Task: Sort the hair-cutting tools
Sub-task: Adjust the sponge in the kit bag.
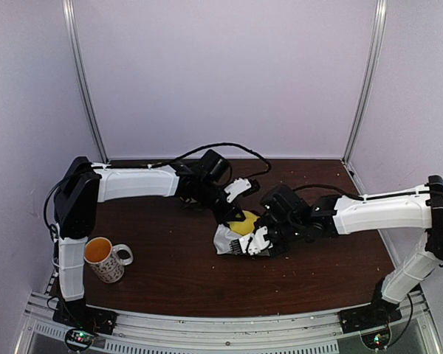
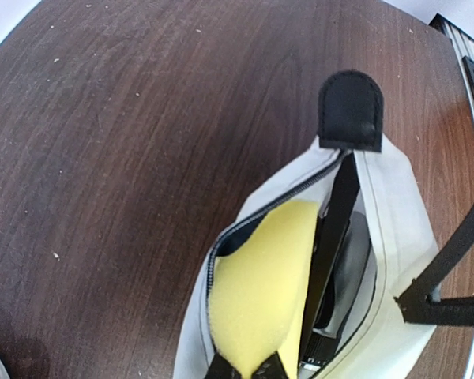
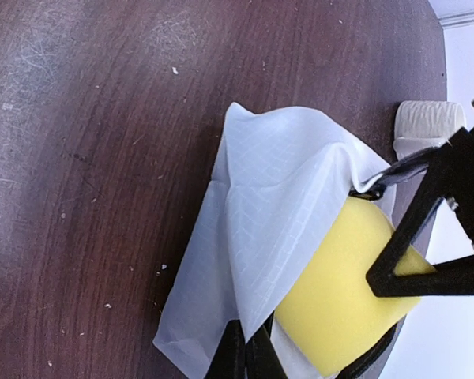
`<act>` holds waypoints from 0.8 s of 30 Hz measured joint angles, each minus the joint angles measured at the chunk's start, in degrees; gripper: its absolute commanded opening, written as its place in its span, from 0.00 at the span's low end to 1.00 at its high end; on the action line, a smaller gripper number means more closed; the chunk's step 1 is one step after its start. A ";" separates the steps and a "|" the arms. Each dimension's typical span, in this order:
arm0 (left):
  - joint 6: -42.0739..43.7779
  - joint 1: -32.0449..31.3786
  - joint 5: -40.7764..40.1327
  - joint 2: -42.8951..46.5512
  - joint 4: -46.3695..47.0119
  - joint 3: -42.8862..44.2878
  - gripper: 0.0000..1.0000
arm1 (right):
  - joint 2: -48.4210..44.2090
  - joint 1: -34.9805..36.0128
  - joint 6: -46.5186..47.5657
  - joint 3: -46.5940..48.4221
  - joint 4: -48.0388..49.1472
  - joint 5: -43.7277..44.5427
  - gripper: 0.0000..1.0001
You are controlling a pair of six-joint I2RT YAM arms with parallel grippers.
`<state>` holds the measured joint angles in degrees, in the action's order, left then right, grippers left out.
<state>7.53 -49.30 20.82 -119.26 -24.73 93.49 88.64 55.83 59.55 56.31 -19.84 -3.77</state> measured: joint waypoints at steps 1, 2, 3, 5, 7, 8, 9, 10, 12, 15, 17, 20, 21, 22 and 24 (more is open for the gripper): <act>0.37 -0.04 -0.09 0.00 -0.31 0.00 0.00 | -0.28 0.07 -0.24 -0.63 0.87 0.66 0.00; 0.85 -0.15 -0.50 0.02 -0.63 -0.17 0.00 | -0.70 0.09 -0.72 -1.40 2.10 1.75 0.00; 1.16 -0.26 -0.94 0.20 -0.63 -0.59 0.00 | -1.09 0.13 -1.03 -2.08 3.32 2.67 0.00; 1.18 -0.37 -2.91 1.03 -0.70 -2.40 0.00 | -2.23 0.17 -1.70 -3.65 6.14 4.94 0.00; 0.79 -0.44 -5.33 1.55 -1.55 -3.39 0.00 | -2.99 0.17 -2.47 -4.33 7.72 6.23 0.00; 0.46 -0.46 -6.43 1.64 -2.10 -3.50 0.00 | -3.32 0.17 -2.82 -4.35 8.22 6.51 0.00; -0.02 -0.50 -7.61 1.66 -2.64 -3.52 0.00 | -3.63 0.20 -3.06 -4.35 8.98 6.73 0.00; -0.48 -0.61 -8.72 1.66 -2.95 -3.52 0.00 | -3.87 0.31 -3.26 -4.37 9.53 6.95 0.00; -1.09 -0.90 -10.23 1.66 -3.30 -3.50 0.00 | -4.09 0.50 -3.69 -4.44 10.60 7.43 0.00; -1.05 -1.49 -8.50 1.68 -3.30 -3.50 0.00 | -4.09 0.79 -4.92 -4.83 12.02 8.24 0.00; -1.27 -1.79 -6.03 1.68 -3.32 -3.48 0.00 | -4.09 0.83 -5.88 -5.22 12.70 8.50 0.00; -2.64 -1.92 -1.18 1.68 -3.39 -3.50 0.00 | -4.09 0.85 -6.60 -5.64 12.63 8.55 0.11; -3.17 -1.92 0.39 1.70 -3.39 -3.52 0.00 | -4.09 0.87 -6.97 -5.68 12.28 8.50 0.19; -3.87 -1.92 1.68 1.95 -3.10 -3.78 0.00 | -4.11 0.83 -7.21 -5.68 11.54 8.31 0.23; -5.05 -1.92 3.61 2.99 -2.69 -5.20 0.00 | -4.72 0.48 -7.93 -5.64 9.14 7.21 0.28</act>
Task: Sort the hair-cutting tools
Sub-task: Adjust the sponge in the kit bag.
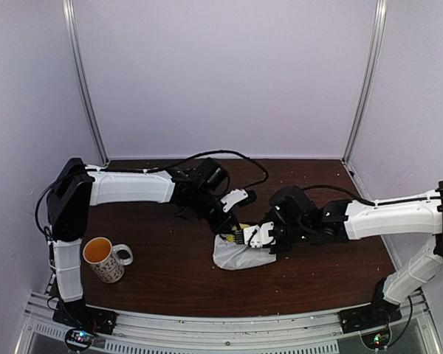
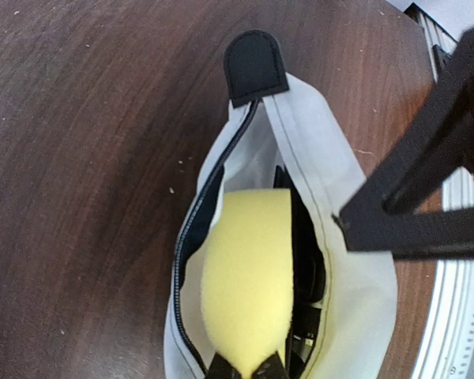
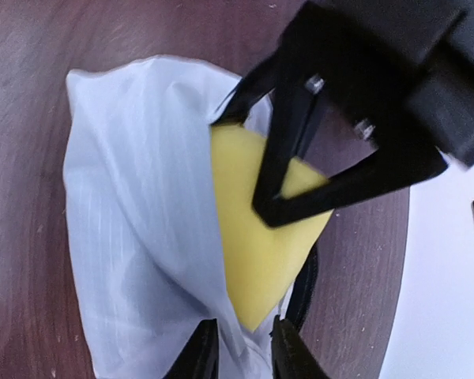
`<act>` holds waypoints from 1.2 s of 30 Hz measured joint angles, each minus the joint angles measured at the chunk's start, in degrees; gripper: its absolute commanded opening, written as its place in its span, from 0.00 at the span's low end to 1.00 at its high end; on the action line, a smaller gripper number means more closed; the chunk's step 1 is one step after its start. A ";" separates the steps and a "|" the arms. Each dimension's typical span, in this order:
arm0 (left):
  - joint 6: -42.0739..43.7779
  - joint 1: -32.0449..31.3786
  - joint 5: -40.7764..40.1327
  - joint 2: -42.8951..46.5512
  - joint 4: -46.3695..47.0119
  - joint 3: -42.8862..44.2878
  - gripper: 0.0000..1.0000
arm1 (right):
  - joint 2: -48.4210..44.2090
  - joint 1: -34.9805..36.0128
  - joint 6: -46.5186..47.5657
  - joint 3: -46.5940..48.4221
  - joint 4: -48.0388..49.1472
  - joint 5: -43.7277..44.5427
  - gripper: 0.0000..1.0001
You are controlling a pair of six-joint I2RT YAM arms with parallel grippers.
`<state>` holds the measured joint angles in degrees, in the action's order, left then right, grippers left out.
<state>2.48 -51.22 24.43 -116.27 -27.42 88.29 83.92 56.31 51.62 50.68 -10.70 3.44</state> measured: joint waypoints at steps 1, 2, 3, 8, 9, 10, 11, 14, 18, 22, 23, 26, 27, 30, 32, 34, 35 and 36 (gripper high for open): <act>-0.59 0.00 0.74 0.74 0.09 -0.87 0.00 | -0.74 -0.42 -0.39 0.28 -2.49 -1.18 0.30; -1.07 -0.07 1.55 1.60 0.11 -1.70 0.00 | -1.57 -0.96 -0.90 0.96 -5.62 -2.73 0.33; -1.46 -0.13 1.99 2.23 0.04 -2.16 0.00 | -2.29 -1.57 -1.49 1.81 -8.26 -4.26 0.35; -2.19 -1.49 2.73 5.46 0.90 -5.40 0.00 | -6.97 -6.23 -5.11 9.18 -22.12 -16.61 0.38; -2.12 -2.05 2.38 6.32 1.33 -6.60 0.00 | -7.93 -7.56 -5.75 10.14 -23.98 -19.06 0.39; -1.92 -2.69 1.95 7.15 1.62 -7.63 0.00 | -9.03 -9.44 -6.84 10.73 -25.66 -21.88 0.39; -1.68 -3.39 1.33 7.85 2.03 -8.52 0.00 | -9.86 -11.41 -7.61 11.02 -26.88 -24.28 0.39; -0.46 -6.14 -1.84 9.97 3.54 -11.10 0.00 | -10.86 -17.11 -10.43 11.04 -29.51 -30.29 0.40; 0.46 -11.45 -9.92 12.61 5.38 -13.75 0.00 | -9.73 -19.82 -13.64 10.97 -31.47 -35.21 0.48; 0.39 -15.91 -19.37 14.40 8.20 -16.68 0.00 | -7.39 -19.58 -16.63 9.92 -31.93 -41.16 0.49; 0.39 -16.61 -21.42 14.47 8.83 -17.20 0.00 | -6.47 -19.45 -17.20 9.68 -32.17 -42.25 0.49; 0.39 -17.90 -27.06 14.49 11.15 -19.02 0.00 | -3.39 -19.39 -17.97 9.60 -32.98 -44.65 0.44; 0.37 -18.08 -28.22 14.49 11.69 -19.47 0.00 | -2.58 -19.39 -18.14 9.60 -33.33 -45.33 0.42; -0.09 -18.38 -30.01 14.51 14.19 -20.85 0.00 | -1.73 -19.45 -17.94 9.60 -34.82 -47.21 0.36; -0.66 -18.36 -29.99 14.80 15.96 -21.75 0.00 | -2.38 -19.47 -16.68 9.57 -36.81 -47.78 0.33; -1.18 -18.36 -29.44 14.97 17.18 -22.14 0.00 | -3.67 -19.43 -14.58 9.55 -38.91 -48.04 0.30; -1.55 -18.36 -29.05 14.99 17.53 -22.23 0.00 | -4.44 -19.32 -13.51 9.55 -39.95 -48.09 0.30; -1.90 -18.36 -28.68 14.99 17.94 -22.34 0.00 | -4.96 -19.21 -12.52 9.53 -40.59 -48.06 0.30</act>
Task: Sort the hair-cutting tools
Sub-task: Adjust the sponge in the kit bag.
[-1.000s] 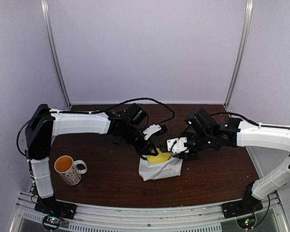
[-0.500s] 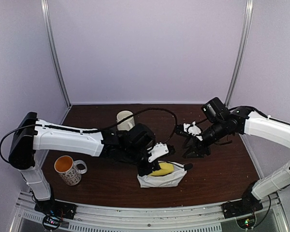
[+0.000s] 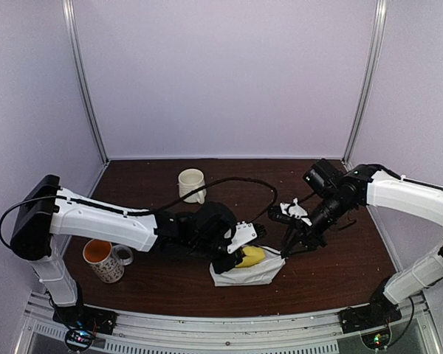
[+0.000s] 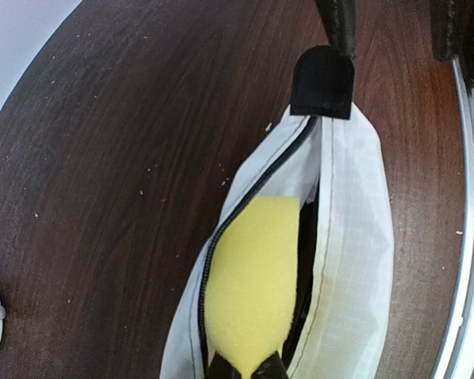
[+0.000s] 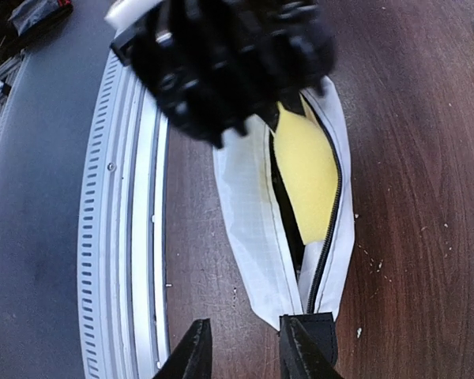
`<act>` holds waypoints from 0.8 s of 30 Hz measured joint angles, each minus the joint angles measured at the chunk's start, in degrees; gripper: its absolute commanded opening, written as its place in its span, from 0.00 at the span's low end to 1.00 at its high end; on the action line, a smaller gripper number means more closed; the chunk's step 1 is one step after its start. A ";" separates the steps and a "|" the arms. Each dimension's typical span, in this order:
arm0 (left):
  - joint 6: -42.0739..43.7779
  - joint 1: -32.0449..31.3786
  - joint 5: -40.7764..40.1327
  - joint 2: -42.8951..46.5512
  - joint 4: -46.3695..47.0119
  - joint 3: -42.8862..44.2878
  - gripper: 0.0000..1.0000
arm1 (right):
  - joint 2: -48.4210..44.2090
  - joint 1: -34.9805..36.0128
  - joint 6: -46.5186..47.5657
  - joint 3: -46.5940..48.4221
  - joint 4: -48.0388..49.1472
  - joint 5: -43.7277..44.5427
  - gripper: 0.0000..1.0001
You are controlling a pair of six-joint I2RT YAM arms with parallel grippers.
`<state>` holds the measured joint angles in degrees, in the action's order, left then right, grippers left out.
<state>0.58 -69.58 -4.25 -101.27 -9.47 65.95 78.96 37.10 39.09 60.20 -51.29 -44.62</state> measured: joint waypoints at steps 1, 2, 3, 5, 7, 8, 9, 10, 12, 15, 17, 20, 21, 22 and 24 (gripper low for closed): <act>-0.44 0.00 0.24 0.09 0.68 -0.31 0.00 | -0.72 0.31 0.94 -0.28 -0.37 0.04 0.30; -0.85 0.00 0.66 0.31 1.33 -0.72 0.00 | -1.31 0.68 1.64 -0.83 -0.35 0.13 0.29; -1.31 0.00 1.11 0.66 2.16 -1.46 0.00 | -1.86 1.25 1.95 -1.55 -0.13 0.44 0.27; -2.21 0.22 2.27 1.60 3.61 -3.08 0.00 | -2.60 3.37 2.56 -3.69 0.94 2.08 0.24; -3.26 0.63 3.67 2.54 5.01 -4.57 0.00 | -2.49 6.08 2.43 -5.03 2.43 4.90 0.21; -3.74 0.96 4.42 2.86 5.44 -5.03 0.00 | -2.32 7.41 2.16 -5.33 3.43 6.47 0.21; -4.20 1.33 5.29 3.06 5.97 -5.42 0.00 | -2.12 8.90 1.68 -5.44 4.50 8.37 0.21; -4.48 1.57 5.62 3.15 6.36 -5.64 0.00 | -1.97 9.79 1.44 -5.44 5.42 9.60 0.21; -5.05 2.12 6.47 3.21 6.75 -5.81 0.00 | -1.81 11.82 0.98 -5.44 7.87 12.46 0.21; -5.44 2.47 7.43 3.21 6.95 -5.90 0.00 | -1.62 12.85 0.15 -5.38 10.43 15.69 0.23; -5.66 2.51 8.07 3.21 7.08 -5.97 0.00 | -0.85 13.11 -0.28 -5.09 11.74 18.12 0.24; -6.25 2.89 8.48 3.21 7.28 -5.97 0.00 | 0.83 13.46 -0.17 -4.70 12.74 20.76 0.31; -6.32 3.04 8.68 3.21 7.37 -5.97 0.00 | 1.22 13.66 -0.02 -4.68 13.07 21.49 0.31; -6.54 3.23 9.01 3.21 7.48 -5.97 0.00 | 1.55 13.73 0.00 -4.68 13.42 22.10 0.32; -7.13 3.72 9.77 3.21 7.76 -6.05 0.00 | 1.92 13.97 0.28 -4.68 13.90 23.12 0.33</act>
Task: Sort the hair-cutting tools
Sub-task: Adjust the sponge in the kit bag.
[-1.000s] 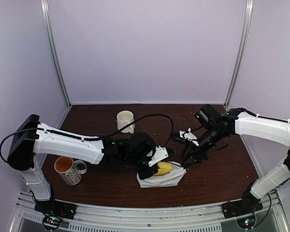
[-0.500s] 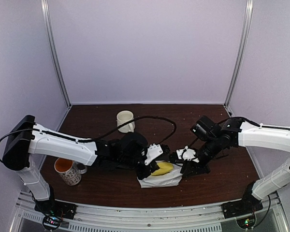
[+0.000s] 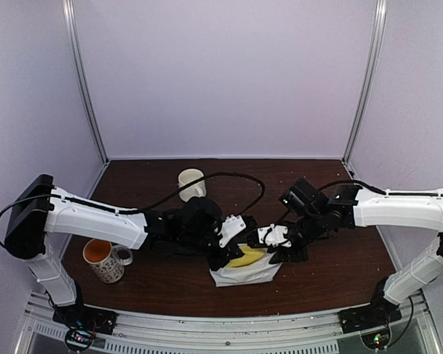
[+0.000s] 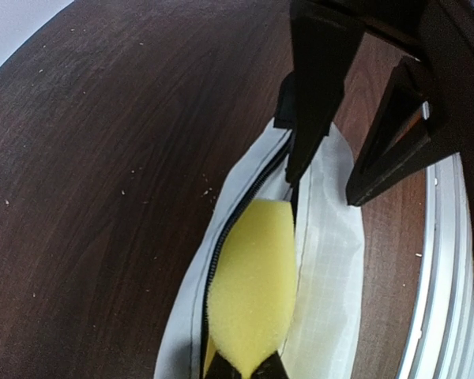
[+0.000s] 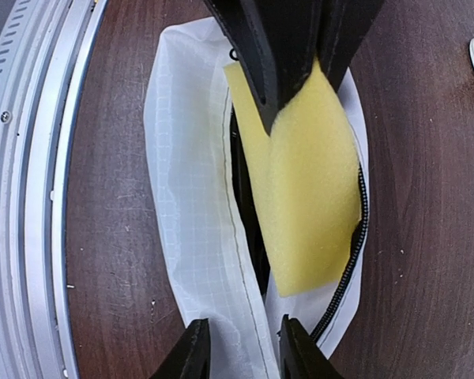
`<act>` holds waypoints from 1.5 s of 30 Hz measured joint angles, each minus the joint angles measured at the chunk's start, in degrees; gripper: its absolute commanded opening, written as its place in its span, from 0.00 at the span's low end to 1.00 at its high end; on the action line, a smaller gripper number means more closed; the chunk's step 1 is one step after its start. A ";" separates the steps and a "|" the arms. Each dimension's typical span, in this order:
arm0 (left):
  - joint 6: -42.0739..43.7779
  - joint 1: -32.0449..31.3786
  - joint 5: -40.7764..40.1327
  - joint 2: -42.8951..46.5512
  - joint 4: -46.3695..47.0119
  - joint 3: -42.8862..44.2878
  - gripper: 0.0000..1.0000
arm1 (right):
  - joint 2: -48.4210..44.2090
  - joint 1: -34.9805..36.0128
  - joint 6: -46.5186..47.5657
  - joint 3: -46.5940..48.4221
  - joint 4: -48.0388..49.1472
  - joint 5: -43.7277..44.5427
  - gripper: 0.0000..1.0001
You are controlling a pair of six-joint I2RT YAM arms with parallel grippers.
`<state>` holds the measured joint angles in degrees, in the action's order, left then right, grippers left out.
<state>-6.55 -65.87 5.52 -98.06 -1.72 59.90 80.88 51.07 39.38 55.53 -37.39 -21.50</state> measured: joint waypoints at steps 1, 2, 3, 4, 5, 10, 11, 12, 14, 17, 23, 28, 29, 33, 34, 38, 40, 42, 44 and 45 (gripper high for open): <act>-0.48 0.24 0.68 0.00 0.46 -0.17 0.00 | 0.07 0.07 0.17 -0.04 0.31 0.44 0.35; -0.98 0.57 1.38 0.00 0.83 -0.42 0.00 | 0.09 0.09 0.37 -0.20 0.81 0.94 0.36; -1.57 1.05 2.32 0.00 1.29 -0.76 0.00 | 0.09 0.20 0.63 -0.44 1.46 1.49 0.37; -2.01 1.46 3.02 0.00 1.81 -1.05 0.00 | 0.13 0.31 0.76 -0.68 2.03 2.12 0.38; -2.40 1.92 3.82 0.00 2.27 -1.36 0.00 | 0.24 0.46 0.85 -0.90 2.51 2.56 0.38; -3.69 3.17 6.56 0.00 3.52 -2.10 0.00 | 2.75 1.42 1.31 -1.18 4.07 4.57 0.38; -3.82 3.19 6.93 0.00 3.61 -2.10 0.00 | 3.21 1.60 1.36 -1.18 4.20 4.74 0.38; -3.91 3.19 7.30 0.00 3.69 -2.10 0.00 | 3.63 1.73 1.40 -1.18 4.31 4.96 0.38; -4.00 3.19 7.82 0.00 3.72 -2.10 0.00 | 4.28 1.92 1.44 -1.16 4.46 5.27 0.38; -4.11 3.28 8.46 0.00 3.74 -2.10 0.00 | 5.38 1.99 1.57 -0.79 4.52 5.92 0.27; -4.13 3.80 9.38 0.00 3.76 -2.10 0.00 | 7.08 2.14 2.36 0.37 4.57 6.40 0.07; -4.11 4.09 9.88 -0.02 3.74 -2.10 0.00 | 6.47 2.32 2.71 0.68 4.20 6.34 0.00; -4.11 4.09 9.92 -0.02 3.72 -2.10 0.00 | 5.81 2.32 2.80 0.68 3.98 6.25 0.00; -3.61 4.11 10.38 -0.63 3.02 -1.33 0.00 | 1.38 2.32 3.34 1.07 2.54 5.11 0.00; -3.41 4.11 10.60 -1.05 2.75 -0.70 0.00 | 0.52 2.32 3.54 1.42 2.14 4.85 0.00; -2.67 4.11 10.80 -2.78 0.74 2.19 0.00 | -1.77 2.34 3.96 1.81 1.25 3.96 0.00; -2.49 4.13 10.78 -3.72 -0.15 3.41 0.00 | -2.12 2.32 3.91 1.81 1.09 3.76 0.00; -2.51 4.17 10.73 -4.59 -0.66 3.96 0.00 | -2.99 2.32 3.65 1.44 1.51 3.76 0.00; -2.56 4.28 10.43 -5.09 -1.36 4.28 0.00 | -4.52 2.25 3.23 0.83 1.88 3.76 0.00; -2.58 4.35 9.99 -5.22 -1.55 4.39 0.00 | -5.31 2.05 2.89 0.52 2.10 3.76 0.00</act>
<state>-9.13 -61.52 15.51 -103.28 -3.27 64.29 75.57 53.12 42.26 56.05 -35.29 -17.74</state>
